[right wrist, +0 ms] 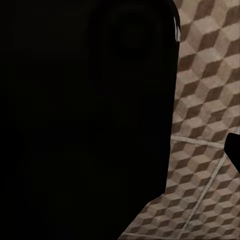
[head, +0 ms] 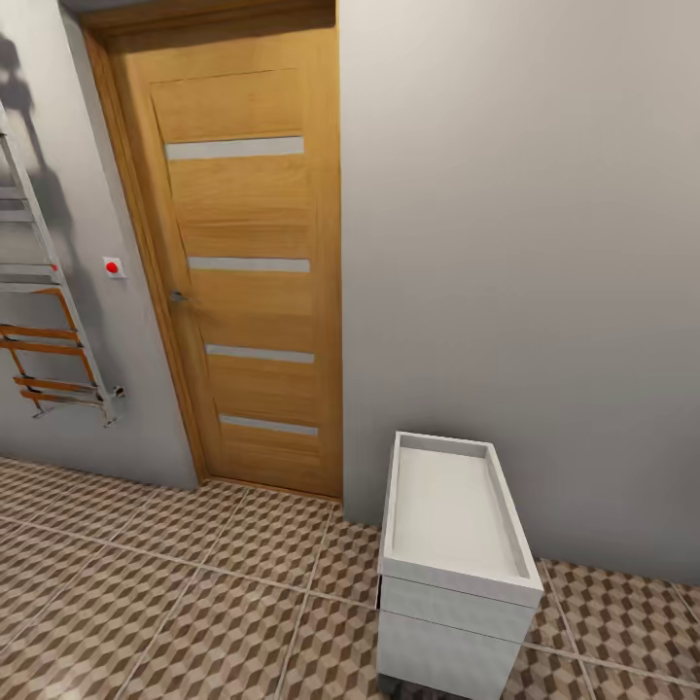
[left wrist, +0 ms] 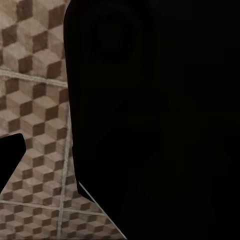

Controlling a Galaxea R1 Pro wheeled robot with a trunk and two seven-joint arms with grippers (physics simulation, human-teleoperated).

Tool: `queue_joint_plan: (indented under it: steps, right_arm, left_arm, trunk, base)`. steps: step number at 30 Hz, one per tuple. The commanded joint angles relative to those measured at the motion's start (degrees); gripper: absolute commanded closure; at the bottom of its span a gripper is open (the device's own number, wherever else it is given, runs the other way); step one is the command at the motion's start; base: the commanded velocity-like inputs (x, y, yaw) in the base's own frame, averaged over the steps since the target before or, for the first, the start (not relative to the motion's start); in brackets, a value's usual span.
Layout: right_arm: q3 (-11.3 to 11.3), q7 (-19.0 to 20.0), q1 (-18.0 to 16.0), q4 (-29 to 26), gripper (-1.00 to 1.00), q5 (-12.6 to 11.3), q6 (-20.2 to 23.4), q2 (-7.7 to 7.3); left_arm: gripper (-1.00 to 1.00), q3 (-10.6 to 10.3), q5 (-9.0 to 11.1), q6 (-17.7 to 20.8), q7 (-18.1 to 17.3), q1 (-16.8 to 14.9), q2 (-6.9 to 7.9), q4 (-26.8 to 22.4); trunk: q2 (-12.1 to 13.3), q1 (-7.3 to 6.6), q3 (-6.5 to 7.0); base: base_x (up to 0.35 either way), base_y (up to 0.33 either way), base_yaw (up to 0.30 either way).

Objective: Take the four mousetraps from the cabinet in the bathroom and place them on the bathroom floor. Make sure all four end up on the same floor surface, and ensure that at least two of them are either under or directly next to the same bathroom sink.

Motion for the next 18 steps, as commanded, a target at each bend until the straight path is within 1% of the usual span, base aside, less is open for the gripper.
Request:
queue_joint_plan:
  steps: [1,18]
  right_arm:
    - [-0.06,-0.09,-0.09,0.00,-1.00,-0.07,0.33,-0.16]
    - [-0.04,-0.09,-0.09,0.00,-1.00,-0.10,-0.22,-0.58]
  left_arm:
    - [-1.00,0.01,-0.07,-0.26,-0.09,-0.08,-0.33,-0.33]
    - [-1.00,0.25,0.26,-0.34,-0.09,-0.08,-0.27,-1.49]
  trunk:
    - [-0.03,0.00,-0.03]
    - [-0.03,0.00,-0.03]
  base:
    - [0.000,0.000,0.000]
    - [0.000,0.000,0.000]
